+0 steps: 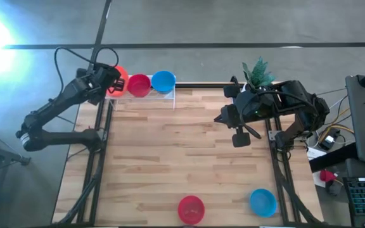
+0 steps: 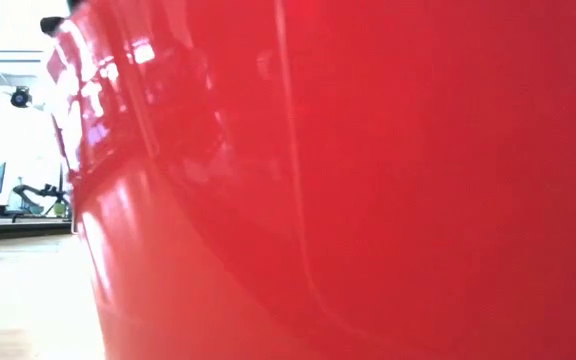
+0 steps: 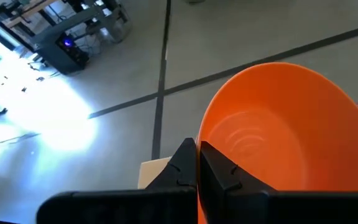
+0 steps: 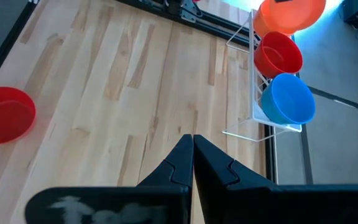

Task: Pick & Place Mini bowls
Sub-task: Stack the orange bowl on top of the orange bowl on the shelf, then stack the red bowl on top of the red bowl on the shelf

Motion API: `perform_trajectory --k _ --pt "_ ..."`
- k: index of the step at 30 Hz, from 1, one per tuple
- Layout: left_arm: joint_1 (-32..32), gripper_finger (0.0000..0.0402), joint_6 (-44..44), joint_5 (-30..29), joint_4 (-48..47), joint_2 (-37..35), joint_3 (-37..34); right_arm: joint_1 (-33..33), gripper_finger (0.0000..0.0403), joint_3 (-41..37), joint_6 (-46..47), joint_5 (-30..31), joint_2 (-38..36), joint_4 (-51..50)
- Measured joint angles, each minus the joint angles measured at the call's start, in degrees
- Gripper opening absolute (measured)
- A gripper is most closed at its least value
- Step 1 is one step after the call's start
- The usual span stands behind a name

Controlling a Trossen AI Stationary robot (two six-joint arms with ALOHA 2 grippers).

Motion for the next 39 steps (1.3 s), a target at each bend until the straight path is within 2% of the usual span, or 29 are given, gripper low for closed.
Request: perform_trajectory --k 15,25,32,39 --pt "0.02 0.0002 1.22 2.62 0.72 0.04 -0.35 0.0 0.0008 0.0 -1.53 0.0 0.02 0.46" --pt "0.07 0.0033 1.31 2.62 0.69 0.04 -0.35 0.0 0.0008 0.0 -1.52 0.0 0.02 0.44" --pt "0.07 0.0069 2.7 2.56 0.74 0.07 -0.35 0.0 0.0008 0.0 -1.51 0.0 0.02 0.44" --pt "0.07 0.0093 6.07 -0.67 2.08 0.07 -0.33 0.0 0.0008 0.0 -1.51 0.0 0.02 0.44"
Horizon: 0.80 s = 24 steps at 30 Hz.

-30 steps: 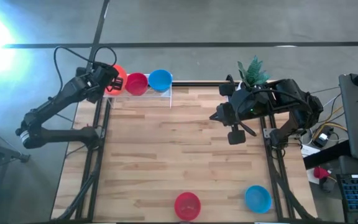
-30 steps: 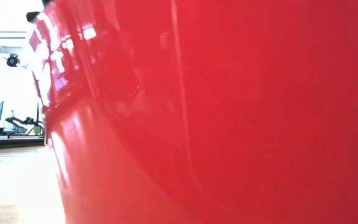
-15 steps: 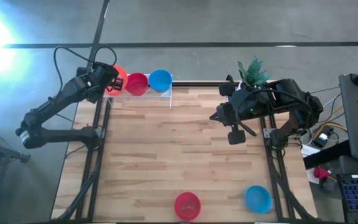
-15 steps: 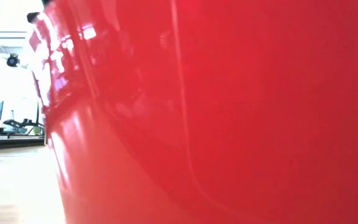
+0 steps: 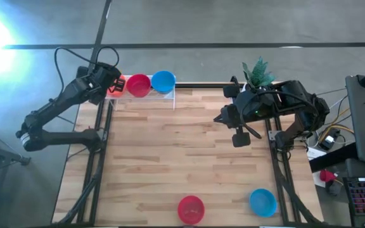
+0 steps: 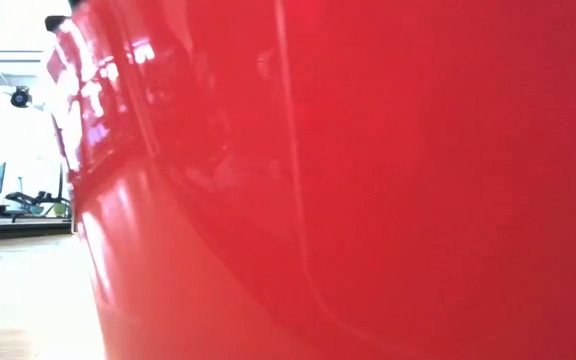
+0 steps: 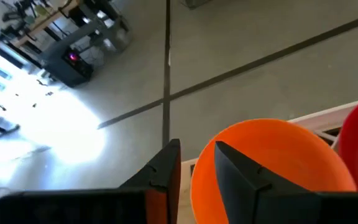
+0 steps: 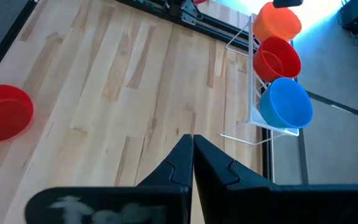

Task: Pick & Place Mini bowls
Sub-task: Stack the red bowl on top of the red bowl on the shelf

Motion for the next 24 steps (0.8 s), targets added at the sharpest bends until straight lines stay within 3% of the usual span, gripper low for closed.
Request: perform_trajectory --k 8,13,20,24 --pt "-0.13 0.0094 3.94 0.02 1.38 -0.07 0.32 0.0 0.0008 0.0 0.24 0.0 0.0 -0.02" --pt "-1.34 0.009 7.16 3.1 1.38 -1.25 1.29 0.0 0.0008 0.0 2.41 0.0 0.02 -0.04" --pt "-7.47 0.0014 11.09 8.58 1.36 -4.82 1.87 0.0 0.0008 -0.03 5.32 0.02 0.04 -0.17" --pt "-13.74 0.0004 12.56 8.75 0.68 -6.59 1.88 0.0 0.0008 -0.38 6.61 0.0 0.04 -0.15"
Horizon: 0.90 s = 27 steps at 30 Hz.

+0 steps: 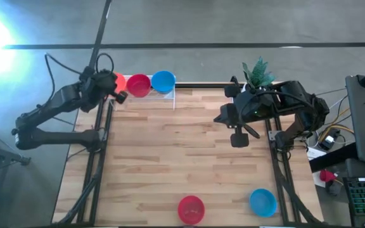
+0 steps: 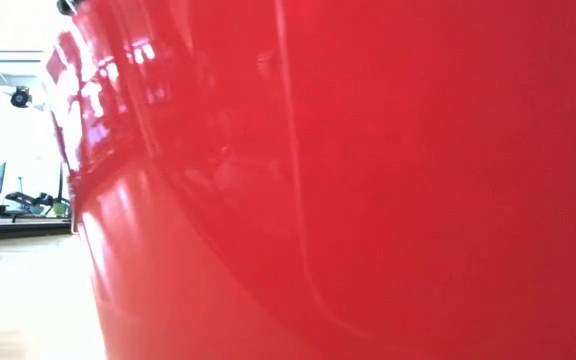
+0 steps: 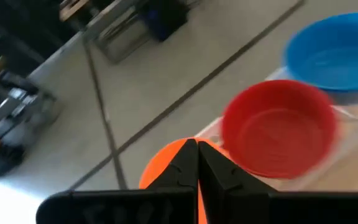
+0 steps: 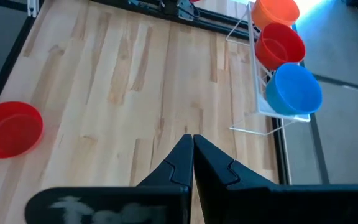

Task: Pick & Place Mini bowls
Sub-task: Stack the red bowl on top of the red bowl on the shelf

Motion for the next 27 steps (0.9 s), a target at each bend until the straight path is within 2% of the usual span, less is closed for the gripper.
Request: perform_trajectory --k 6,14,21,27 --pt "-12.58 0.0 0.09 1.11 -2.4 -0.74 0.0 0.58 0.0008 -3.9 3.39 0.0 0.05 0.0" --pt "-32.03 0.0 -0.06 7.67 -2.47 0.89 0.0 4.81 0.0008 -12.91 4.78 0.0 0.07 1.18" --pt "-47.32 0.0 -0.08 7.1 -0.44 7.43 0.0 7.71 0.0008 -20.1 5.02 -0.25 0.04 7.42" --pt "-54.76 0.0 -0.42 7.98 7.46 14.68 0.0 9.82 0.0008 -24.73 7.38 -0.31 0.03 9.8"
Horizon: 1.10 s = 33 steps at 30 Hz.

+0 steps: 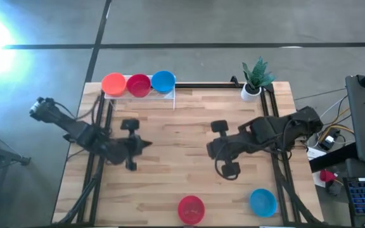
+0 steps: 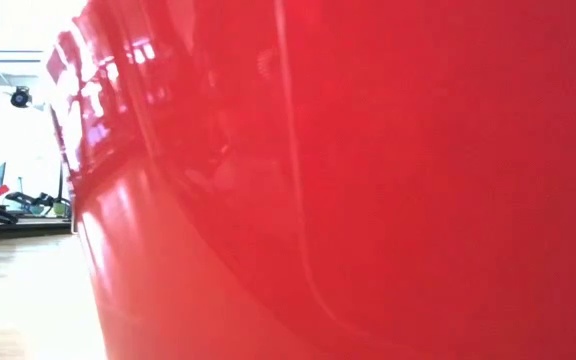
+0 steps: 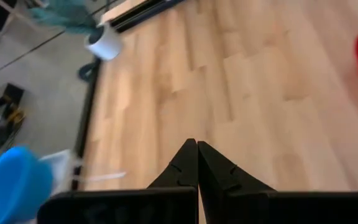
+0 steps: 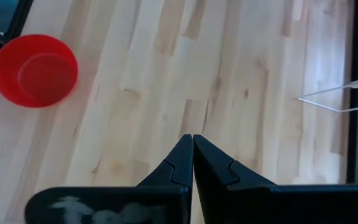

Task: Pick & Place Mini bowls
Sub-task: Stack the red bowl on top of the red bowl on the shelf

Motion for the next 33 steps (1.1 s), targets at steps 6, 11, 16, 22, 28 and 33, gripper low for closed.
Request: perform_trajectory --k 6,11,16,22,28,33 --pt "-2.22 0.0 -3.79 3.17 5.23 6.75 -0.01 1.83 0.0008 -2.54 0.2 0.02 -0.07 2.75" --pt "-2.22 0.0 -10.26 8.8 9.01 11.0 0.0 3.3 0.0008 -3.88 -0.86 0.02 -0.08 3.07" --pt "-2.23 0.0 -15.38 10.98 9.83 15.24 -0.02 4.23 0.0008 -4.71 -1.38 0.0 -0.08 3.03" --pt "-2.89 0.0 -17.49 13.33 12.71 20.33 0.58 5.95 0.0008 -4.78 -1.3 -0.01 -0.08 3.19" --pt "-5.13 0.0 -17.02 15.08 14.14 24.57 2.98 8.43 0.0008 -7.56 0.5 0.13 -0.1 7.57" --pt "-6.52 0.0 -15.72 17.55 15.53 26.54 4.0 11.34 0.0008 -10.91 5.6 0.16 -0.02 12.42"
